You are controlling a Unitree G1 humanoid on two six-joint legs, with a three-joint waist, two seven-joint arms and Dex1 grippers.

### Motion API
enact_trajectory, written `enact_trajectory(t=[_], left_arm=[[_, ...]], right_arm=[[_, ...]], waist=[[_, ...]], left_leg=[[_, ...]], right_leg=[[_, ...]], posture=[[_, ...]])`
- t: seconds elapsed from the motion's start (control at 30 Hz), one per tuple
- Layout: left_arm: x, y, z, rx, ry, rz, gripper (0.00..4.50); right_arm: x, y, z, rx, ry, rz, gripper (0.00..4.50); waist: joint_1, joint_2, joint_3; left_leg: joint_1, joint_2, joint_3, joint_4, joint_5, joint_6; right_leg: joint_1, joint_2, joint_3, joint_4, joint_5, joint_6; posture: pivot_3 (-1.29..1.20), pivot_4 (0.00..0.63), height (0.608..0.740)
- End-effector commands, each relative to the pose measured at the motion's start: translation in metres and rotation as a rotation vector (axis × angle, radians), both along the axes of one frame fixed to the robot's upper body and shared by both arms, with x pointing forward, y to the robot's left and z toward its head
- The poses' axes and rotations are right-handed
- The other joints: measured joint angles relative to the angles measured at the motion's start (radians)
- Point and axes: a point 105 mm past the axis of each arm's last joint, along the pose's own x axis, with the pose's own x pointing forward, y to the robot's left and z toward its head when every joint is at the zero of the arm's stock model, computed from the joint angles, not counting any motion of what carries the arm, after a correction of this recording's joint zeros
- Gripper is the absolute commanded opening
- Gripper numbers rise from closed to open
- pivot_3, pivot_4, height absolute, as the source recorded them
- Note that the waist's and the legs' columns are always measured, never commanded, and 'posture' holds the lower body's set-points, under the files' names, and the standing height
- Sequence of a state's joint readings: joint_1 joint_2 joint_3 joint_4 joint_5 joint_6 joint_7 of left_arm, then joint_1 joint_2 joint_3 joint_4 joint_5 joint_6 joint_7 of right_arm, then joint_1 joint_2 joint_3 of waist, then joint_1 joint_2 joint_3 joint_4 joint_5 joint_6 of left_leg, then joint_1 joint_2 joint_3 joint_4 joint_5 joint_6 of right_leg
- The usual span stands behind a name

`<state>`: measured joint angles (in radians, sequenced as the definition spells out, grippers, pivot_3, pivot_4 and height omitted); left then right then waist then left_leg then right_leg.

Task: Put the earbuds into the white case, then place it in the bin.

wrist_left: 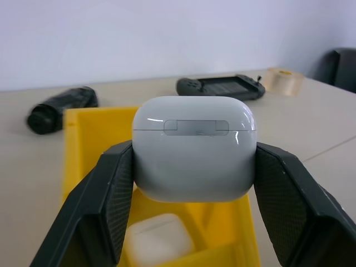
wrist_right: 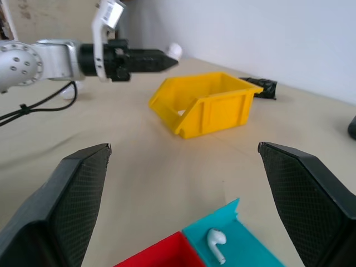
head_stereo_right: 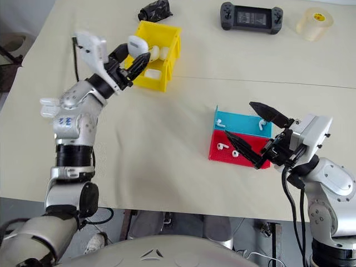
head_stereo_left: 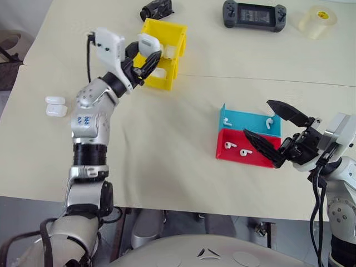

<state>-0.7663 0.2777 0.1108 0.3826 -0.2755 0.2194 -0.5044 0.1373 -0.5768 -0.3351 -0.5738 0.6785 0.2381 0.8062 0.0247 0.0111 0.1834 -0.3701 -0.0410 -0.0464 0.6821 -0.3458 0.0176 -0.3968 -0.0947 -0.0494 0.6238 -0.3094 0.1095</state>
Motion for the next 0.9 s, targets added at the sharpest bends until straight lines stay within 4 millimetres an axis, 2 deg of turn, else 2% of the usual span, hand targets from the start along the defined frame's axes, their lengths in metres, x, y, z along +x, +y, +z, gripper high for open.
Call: enact_trajectory(t=[0.03, 0.13, 0.2, 0.23, 0.3, 0.5, 0.53, 0.57, 0.67, 0.73, 0.8, 0.9], left_arm=[[0.011, -0.002, 0.002, 0.012, -0.023, -0.004, 2.8], [0.019, -0.005, 0.001, 0.044, -0.019, 0.001, 2.8], [0.024, -0.002, -0.002, 0.058, 0.001, 0.034, 3.54], [0.024, -0.002, -0.001, 0.041, 0.011, 0.015, 3.72], [0.022, -0.003, -0.001, 0.052, 0.002, -0.005, 4.39], [0.008, -0.001, 0.003, 0.07, -0.047, -0.055, 4.48], [-0.002, -0.001, 0.004, 0.052, -0.037, -0.118, 4.48], [-0.021, -0.003, 0.008, 0.014, -0.048, -0.239, 4.48], [-0.072, 0.004, -0.003, 0.152, -0.086, -0.436, 4.48], [-0.088, 0.01, -0.008, 0.199, -0.088, -0.465, 4.48], [-0.095, 0.015, -0.009, 0.231, -0.102, -0.464, 4.48], [-0.12, 0.047, -0.025, 0.331, -0.08, -0.457, 4.48]], right_arm=[[-0.004, 0.007, 0.008, 0.004, -0.046, 0.012, 4.47], [-0.005, 0.009, 0.007, 0.009, -0.047, 0.01, 4.47], [-0.006, 0.01, 0.006, 0.01, -0.046, 0.006, 4.5], [-0.006, 0.01, 0.006, 0.01, -0.045, 0.003, 4.5], [-0.006, 0.01, 0.005, 0.01, -0.043, 0.0, 4.5], [-0.005, 0.01, 0.004, 0.007, -0.044, -0.002, 4.5], [-0.004, 0.01, 0.004, 0.005, -0.043, -0.002, 4.5], [-0.004, 0.009, 0.003, 0.004, -0.041, -0.002, 4.5], [-0.002, 0.007, -0.002, -0.013, -0.024, 0.016, 4.5], [-0.002, 0.006, -0.004, -0.03, -0.017, 0.03, 4.5], [-0.001, 0.004, -0.006, -0.054, -0.017, 0.041, 4.5], [-0.001, -0.005, -0.01, -0.116, 0.004, 0.089, 4.5]], waist=[[-0.001, 0.0, 0.0], [0.0, -0.001, 0.0], [0.001, -0.001, 0.001], [0.001, -0.001, 0.001], [0.001, -0.001, 0.001], [-0.001, -0.001, 0.001], [-0.001, -0.001, 0.001], [-0.003, -0.001, 0.001], [-0.02, -0.001, 0.001], [-0.024, -0.001, 0.001], [-0.012, -0.001, 0.001], [-0.009, -0.001, 0.001]], left_leg=[[0.0, 0.0, 0.001, 0.0, 0.0, 0.0], [0.0, 0.001, 0.002, 0.0, 0.0, 0.0], [0.0, 0.0, 0.002, 0.0, 0.0, 0.0], [0.0, 0.0, 0.002, 0.0, 0.0, 0.0], [0.0, 0.0, 0.001, 0.0, 0.0, 0.0], [0.0, 0.001, 0.001, 0.0, 0.0, 0.0], [0.0, 0.001, 0.001, 0.0, 0.0, 0.0], [0.0, 0.001, 0.001, 0.001, 0.0, 0.0], [0.0, 0.003, 0.002, 0.0, 0.0, -0.001], [0.001, 0.004, 0.001, 0.0, 0.0, -0.001], [0.001, 0.003, 0.0, 0.001, 0.001, -0.002], [0.002, 0.002, 0.001, 0.001, 0.001, -0.001]], right_leg=[[0.0, 0.0, 0.0, 0.0, 0.0, 0.0], [-0.001, 0.0, -0.002, 0.001, 0.0, 0.0], [-0.001, 0.0, -0.002, 0.001, 0.0, 0.0], [-0.001, 0.0, -0.002, 0.001, 0.0, 0.0], [-0.001, 0.0, -0.002, 0.002, 0.0, 0.0], [-0.001, -0.001, 0.0, 0.002, 0.0, 0.0], [-0.001, -0.001, 0.0, 0.002, 0.0, 0.0], [-0.001, -0.001, 0.0, 0.002, 0.0, 0.0], [-0.001, -0.003, 0.003, 0.002, 0.0, 0.0], [-0.001, -0.003, 0.003, 0.002, 0.0, -0.001], [0.0, -0.004, 0.003, 0.001, 0.0, -0.001], [0.001, -0.005, 0.004, -0.002, 0.0, -0.001]], posture=[[0.0, 0.15, 0.74], [0.0, 0.15, 0.74], [0.0, 0.15, 0.74], [0.0, 0.15, 0.74], [0.0, 0.15, 0.74], [0.0, 0.15, 0.74], [0.0, 0.15, 0.74], [0.0, 0.15, 0.74], [0.0, 0.15, 0.74], [0.0, 0.15, 0.74], [0.0, 0.15, 0.74], [0.0, 0.15, 0.74]])
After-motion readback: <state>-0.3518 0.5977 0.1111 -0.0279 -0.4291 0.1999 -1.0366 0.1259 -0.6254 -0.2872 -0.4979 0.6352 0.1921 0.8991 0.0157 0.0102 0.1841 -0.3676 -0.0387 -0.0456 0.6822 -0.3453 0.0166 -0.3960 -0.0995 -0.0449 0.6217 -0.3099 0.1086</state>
